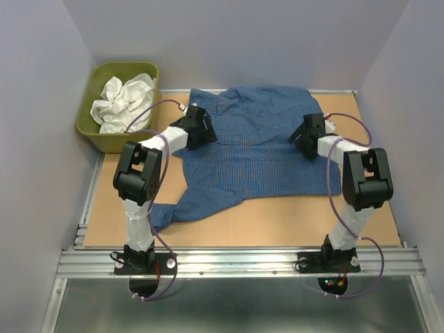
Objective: Fold and stack the long sleeve shirts
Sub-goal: Flatten the shirt out
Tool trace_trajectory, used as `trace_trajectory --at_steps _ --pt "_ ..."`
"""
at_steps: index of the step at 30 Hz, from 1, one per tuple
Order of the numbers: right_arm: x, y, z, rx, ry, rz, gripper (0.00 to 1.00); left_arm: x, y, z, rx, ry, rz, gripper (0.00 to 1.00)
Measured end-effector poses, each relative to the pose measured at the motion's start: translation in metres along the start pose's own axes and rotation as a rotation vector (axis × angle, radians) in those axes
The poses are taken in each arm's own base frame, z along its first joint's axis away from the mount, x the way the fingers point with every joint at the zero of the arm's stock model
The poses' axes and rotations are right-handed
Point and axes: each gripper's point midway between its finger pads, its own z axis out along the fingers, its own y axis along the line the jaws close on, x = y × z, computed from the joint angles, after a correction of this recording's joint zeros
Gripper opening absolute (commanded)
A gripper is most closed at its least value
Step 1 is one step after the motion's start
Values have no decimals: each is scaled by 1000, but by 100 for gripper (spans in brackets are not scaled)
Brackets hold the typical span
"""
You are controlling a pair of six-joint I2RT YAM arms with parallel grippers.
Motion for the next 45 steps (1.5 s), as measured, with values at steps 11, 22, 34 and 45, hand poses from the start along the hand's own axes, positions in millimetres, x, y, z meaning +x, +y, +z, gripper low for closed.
trace_trajectory --at_steps 11,22,34,45 --pt "-4 -81 -105 102 -44 75 82 -32 3 -159 117 -249 104 83" --pt "52 -156 -132 297 43 208 70 65 75 -151 29 -89 146 83" --pt "81 -183 -120 375 56 350 37 108 87 -152 75 -7 52 82" --pt "80 -185 -116 338 14 387 1 118 91 -146 61 13 -19 79"
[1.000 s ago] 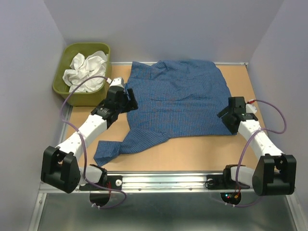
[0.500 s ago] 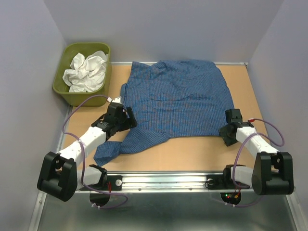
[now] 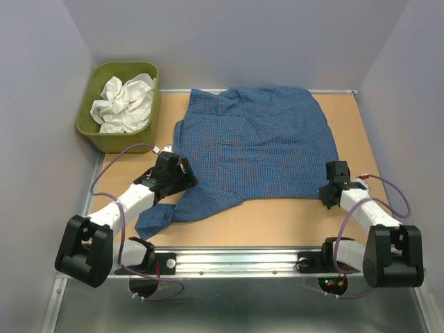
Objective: Fold and stack the long sleeve shirts
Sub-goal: Flatten the shirt out
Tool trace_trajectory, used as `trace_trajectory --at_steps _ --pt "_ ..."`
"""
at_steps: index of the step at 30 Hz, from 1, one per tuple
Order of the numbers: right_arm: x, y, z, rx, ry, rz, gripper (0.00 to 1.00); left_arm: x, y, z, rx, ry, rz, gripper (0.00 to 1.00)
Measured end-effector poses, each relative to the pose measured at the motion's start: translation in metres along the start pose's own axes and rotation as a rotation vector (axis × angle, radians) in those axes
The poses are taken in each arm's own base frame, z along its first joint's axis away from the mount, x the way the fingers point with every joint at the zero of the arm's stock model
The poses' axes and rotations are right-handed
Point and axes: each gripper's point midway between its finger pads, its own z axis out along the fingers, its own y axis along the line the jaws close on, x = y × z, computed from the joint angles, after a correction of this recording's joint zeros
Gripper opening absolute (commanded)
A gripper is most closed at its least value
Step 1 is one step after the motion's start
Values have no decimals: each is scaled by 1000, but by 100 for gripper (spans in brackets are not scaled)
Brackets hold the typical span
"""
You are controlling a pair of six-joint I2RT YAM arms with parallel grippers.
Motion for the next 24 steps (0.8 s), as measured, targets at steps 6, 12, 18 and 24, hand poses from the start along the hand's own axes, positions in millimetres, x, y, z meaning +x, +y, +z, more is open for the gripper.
trace_trajectory --at_steps 6,12,18,24 --pt "1 1 0 -21 5 14 1 1 6 7 -35 -3 -32 76" --pt "12 -6 -8 -37 57 15 7 2 9 10 -54 3 -49 75" --pt "19 -20 -27 -58 95 -12 30 -4 16 5 -98 -11 -48 75" --pt "4 -8 -44 -105 72 -166 52 -45 -4 -8 -84 -91 0 75"
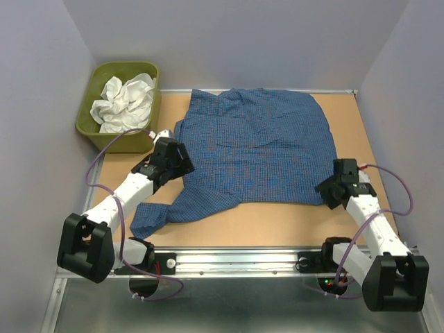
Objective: Fold and stack the long sleeve shirts
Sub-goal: Flatten the shirt out
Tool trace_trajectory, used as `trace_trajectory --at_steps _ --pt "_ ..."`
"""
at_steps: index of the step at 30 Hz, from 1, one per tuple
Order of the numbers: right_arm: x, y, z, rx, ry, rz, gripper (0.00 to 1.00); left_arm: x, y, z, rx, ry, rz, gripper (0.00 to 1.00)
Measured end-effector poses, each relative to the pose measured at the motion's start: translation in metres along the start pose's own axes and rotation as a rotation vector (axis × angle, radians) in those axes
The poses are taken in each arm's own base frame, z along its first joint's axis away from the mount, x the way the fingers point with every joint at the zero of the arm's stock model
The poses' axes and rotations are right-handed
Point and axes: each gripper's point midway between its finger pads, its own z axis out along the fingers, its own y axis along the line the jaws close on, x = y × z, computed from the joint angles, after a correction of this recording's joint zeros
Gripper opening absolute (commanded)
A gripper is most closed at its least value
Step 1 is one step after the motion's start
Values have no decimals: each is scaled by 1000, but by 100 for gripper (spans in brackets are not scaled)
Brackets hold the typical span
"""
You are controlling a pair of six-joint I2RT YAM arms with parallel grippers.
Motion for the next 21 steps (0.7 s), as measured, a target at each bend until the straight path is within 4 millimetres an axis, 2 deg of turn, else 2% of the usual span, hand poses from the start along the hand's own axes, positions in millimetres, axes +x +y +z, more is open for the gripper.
trace_trajectory --at_steps 3,5,8,10,15,16,21 --pt "-10 31 -7 -88 20 -85 53 -16 -17 -4 36 -24 18 73" --pt "-9 54 -10 -182 44 -136 53 -22 -34 -5 76 -19 38 72" --pt "6 71 -11 -244 86 -206 53 -14 -56 3 123 24 68 68" --pt "24 82 -9 -280 137 -276 53 -2 -63 11 138 67 82 65" --pt "68 93 -2 -310 261 -384 52 31 -59 29 134 168 84 59" --pt "70 95 -2 -316 268 -388 51 33 -59 30 133 170 80 58" --pt "74 98 2 -334 276 -361 49 68 -33 43 86 245 62 54"
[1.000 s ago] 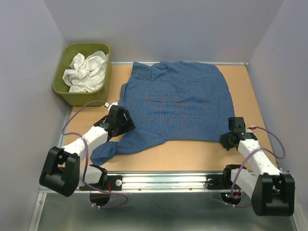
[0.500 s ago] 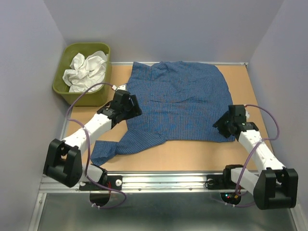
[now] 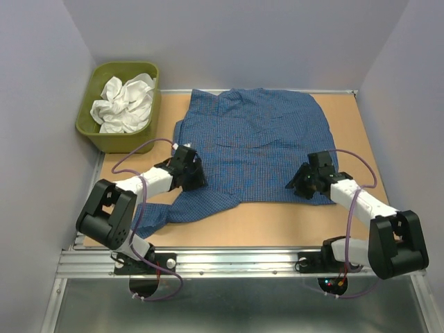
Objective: Fold and stack the long sleeve shirts
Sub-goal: Flatten the shirt out
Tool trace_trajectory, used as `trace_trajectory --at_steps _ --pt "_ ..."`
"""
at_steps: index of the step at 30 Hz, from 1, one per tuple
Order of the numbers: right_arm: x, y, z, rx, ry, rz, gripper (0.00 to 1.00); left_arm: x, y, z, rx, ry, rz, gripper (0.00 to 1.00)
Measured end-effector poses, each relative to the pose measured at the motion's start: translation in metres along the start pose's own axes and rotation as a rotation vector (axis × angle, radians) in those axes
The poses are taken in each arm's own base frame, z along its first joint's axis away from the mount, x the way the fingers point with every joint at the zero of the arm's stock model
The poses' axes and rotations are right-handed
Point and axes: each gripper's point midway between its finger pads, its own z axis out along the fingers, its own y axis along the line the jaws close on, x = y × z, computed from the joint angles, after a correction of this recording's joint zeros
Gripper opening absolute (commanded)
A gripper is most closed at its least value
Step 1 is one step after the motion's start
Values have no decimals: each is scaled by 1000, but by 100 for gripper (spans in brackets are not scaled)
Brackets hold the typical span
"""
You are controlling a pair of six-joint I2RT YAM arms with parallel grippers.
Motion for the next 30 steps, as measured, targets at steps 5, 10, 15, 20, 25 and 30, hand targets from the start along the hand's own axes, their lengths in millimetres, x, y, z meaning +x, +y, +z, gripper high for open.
trace_trajectory --at_steps 5,10,15,20,25,30 --pt "19 -21 8 44 36 53 49 9 8 3 32 -5 -69 52" --pt "19 -28 5 71 8 93 50 10 22 -4 32 -22 -129 50" --pt "15 -44 -3 146 -36 110 53 10 45 -15 -8 -32 -185 49" --pt "11 -61 -12 222 -77 85 57 9 56 -25 -42 -43 -189 63" --pt "-18 -51 -20 270 -116 -47 67 -11 41 -39 -31 -68 -129 83" --pt "-66 -7 -12 215 -183 -158 88 -78 -14 -54 37 -220 -19 87"
